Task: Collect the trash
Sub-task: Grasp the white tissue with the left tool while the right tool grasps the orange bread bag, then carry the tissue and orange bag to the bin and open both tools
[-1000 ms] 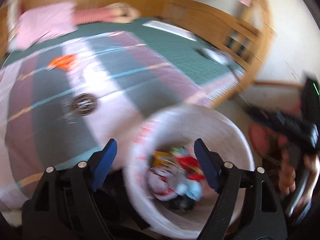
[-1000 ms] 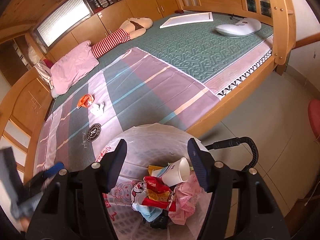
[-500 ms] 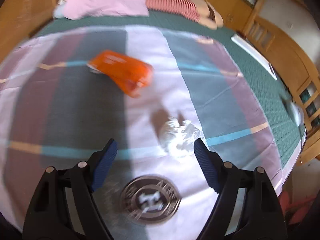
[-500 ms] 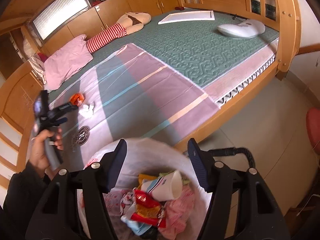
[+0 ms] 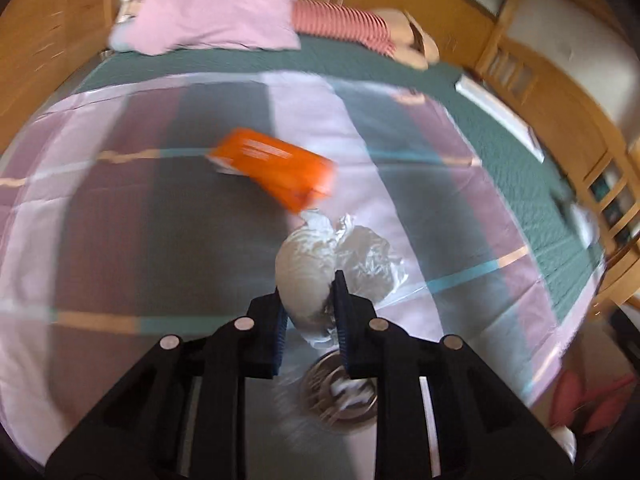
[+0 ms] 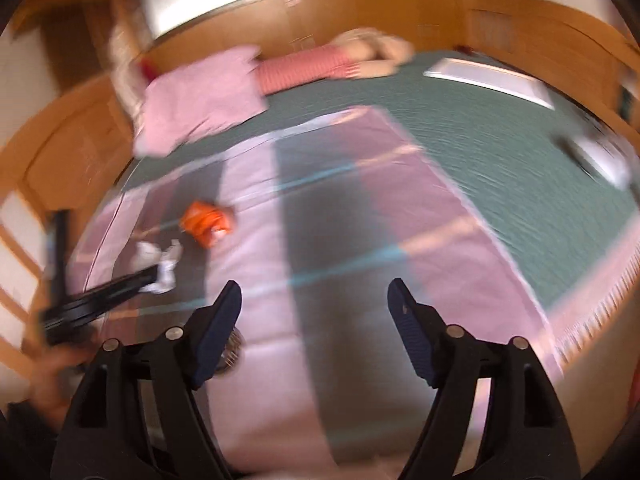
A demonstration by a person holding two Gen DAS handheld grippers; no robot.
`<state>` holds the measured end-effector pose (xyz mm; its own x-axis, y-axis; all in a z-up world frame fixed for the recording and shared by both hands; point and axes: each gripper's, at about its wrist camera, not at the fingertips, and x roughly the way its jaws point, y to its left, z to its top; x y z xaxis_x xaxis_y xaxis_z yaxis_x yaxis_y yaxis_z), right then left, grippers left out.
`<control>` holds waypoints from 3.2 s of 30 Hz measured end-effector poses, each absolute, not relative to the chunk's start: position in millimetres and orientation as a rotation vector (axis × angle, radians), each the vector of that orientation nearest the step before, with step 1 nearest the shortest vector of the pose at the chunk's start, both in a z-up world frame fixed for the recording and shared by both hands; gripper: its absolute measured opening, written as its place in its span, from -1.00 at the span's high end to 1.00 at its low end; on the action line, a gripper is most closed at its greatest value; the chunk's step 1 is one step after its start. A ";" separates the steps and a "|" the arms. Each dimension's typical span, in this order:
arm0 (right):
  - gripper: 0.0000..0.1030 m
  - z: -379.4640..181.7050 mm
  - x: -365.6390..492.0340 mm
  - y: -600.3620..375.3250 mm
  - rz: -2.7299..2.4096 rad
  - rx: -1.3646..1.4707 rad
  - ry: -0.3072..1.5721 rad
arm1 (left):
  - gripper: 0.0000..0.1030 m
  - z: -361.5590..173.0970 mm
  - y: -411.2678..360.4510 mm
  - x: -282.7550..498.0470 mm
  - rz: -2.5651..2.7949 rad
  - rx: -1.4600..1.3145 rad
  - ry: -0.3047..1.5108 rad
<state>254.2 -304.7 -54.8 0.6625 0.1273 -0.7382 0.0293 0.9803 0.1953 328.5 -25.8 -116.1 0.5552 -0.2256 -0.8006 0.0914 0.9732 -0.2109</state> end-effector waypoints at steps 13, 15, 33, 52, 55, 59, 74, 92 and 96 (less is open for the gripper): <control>-0.64 -145.8 508.6 -111.1 0.359 -0.130 1.103 | 0.57 -135.8 174.1 251.9 -0.068 -0.303 0.934; -0.64 -165.8 522.5 -93.2 0.349 -0.216 1.146 | 0.57 -148.4 185.0 258.4 -0.079 -0.387 1.003; 0.25 -131.8 403.5 -128.4 0.350 0.048 1.112 | 0.57 -112.2 160.2 201.7 0.168 -0.162 0.825; 0.25 24.1 136.4 -270.6 0.356 0.215 0.708 | 0.57 -18.4 27.4 45.7 -0.002 -0.132 0.617; 0.25 25.4 103.0 -289.8 0.328 0.230 0.683 | 0.57 -16.5 9.9 37.9 -0.039 -0.118 0.617; 0.25 18.7 65.8 -305.0 0.277 0.206 0.682 | 0.57 -14.9 -15.0 27.7 -0.093 -0.101 0.616; -0.01 -87.9 1.7 -340.7 0.108 0.228 0.955 | 0.57 -30.4 -72.3 16.6 -0.289 -0.119 0.701; -0.55 -29.1 -41.2 -388.7 -0.119 0.235 0.682 | -0.66 -73.1 -160.9 -4.8 -0.554 0.036 0.851; -0.69 -20.5 -45.2 -368.9 -0.169 0.109 0.668 | -0.87 -52.2 -150.2 -12.9 -0.294 0.106 0.711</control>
<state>-45.2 -368.9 -20.5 0.7722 -0.1205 -0.6239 0.1907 0.9805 0.0466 -12.9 -150.2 -52.2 0.7187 -0.2299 -0.6562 0.3013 0.9535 -0.0041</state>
